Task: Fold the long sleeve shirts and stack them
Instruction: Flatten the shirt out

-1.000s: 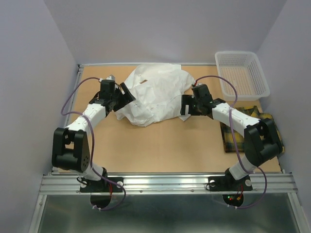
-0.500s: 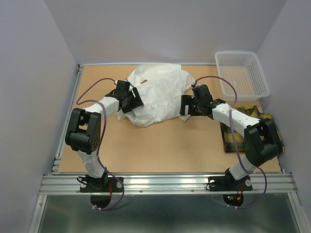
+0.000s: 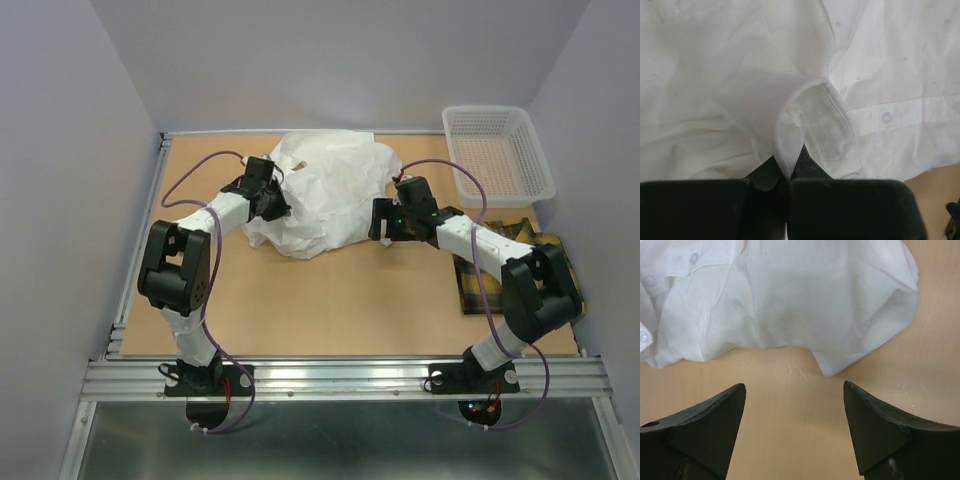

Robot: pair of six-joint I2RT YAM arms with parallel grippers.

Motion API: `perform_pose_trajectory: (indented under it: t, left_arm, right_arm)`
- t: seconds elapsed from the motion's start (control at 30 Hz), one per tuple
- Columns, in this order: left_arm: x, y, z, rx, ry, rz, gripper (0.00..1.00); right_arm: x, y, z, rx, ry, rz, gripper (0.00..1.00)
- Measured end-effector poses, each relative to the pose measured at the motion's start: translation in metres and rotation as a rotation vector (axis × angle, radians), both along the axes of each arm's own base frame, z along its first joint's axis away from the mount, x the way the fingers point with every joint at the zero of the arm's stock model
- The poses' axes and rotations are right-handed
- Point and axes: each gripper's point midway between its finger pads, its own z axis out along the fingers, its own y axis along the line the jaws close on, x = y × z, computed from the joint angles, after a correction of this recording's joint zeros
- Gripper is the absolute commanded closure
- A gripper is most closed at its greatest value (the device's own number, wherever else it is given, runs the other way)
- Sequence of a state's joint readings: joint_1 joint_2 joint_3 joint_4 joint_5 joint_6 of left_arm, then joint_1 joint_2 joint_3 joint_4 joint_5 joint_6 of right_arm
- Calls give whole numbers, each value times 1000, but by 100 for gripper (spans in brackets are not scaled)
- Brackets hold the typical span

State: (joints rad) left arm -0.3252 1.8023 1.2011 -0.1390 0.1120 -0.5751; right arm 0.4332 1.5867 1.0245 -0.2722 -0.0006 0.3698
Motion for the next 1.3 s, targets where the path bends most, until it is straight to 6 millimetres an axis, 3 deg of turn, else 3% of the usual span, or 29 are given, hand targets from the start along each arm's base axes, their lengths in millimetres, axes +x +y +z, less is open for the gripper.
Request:
perform_pose_trajectory:
  t: [0.13, 0.17, 0.33, 0.43, 0.53, 0.7, 0.87, 0.97, 1.3]
  left_arm:
    - [6, -2, 44, -23, -75, -2, 100]
    - [7, -2, 47, -24, -81, -3, 100]
    - [13, -4, 154, -86, -300, -10, 100]
    - [11, -4, 201, -111, -405, -13, 100]
    - [6, -7, 234, -119, -479, -22, 100]
    - [3, -14, 281, -96, -567, -26, 100]
    - [-1, -9, 360, -86, -734, 8, 100]
    - [-5, 0, 401, -82, -826, 43, 100]
    - [-27, 41, 497, -13, -1053, 167, 100]
  right_arm:
    - [-4, 0, -5, 1, 12, 5, 26]
    - [-4, 0, -6, 0, 13, 6, 26]
    - [-7, 4, -7, 11, 15, 43, 30]
    - [-9, 12, -2, 45, -7, 90, 27]
    - [-16, 22, 9, 86, -41, 134, 25]
    - [-27, 57, 42, 170, -159, 239, 23]
    - [-47, 97, 73, 251, -276, 358, 22]
    - [-57, 110, 85, 284, -321, 398, 22]
    - [-57, 93, 86, 264, -375, 318, 18]
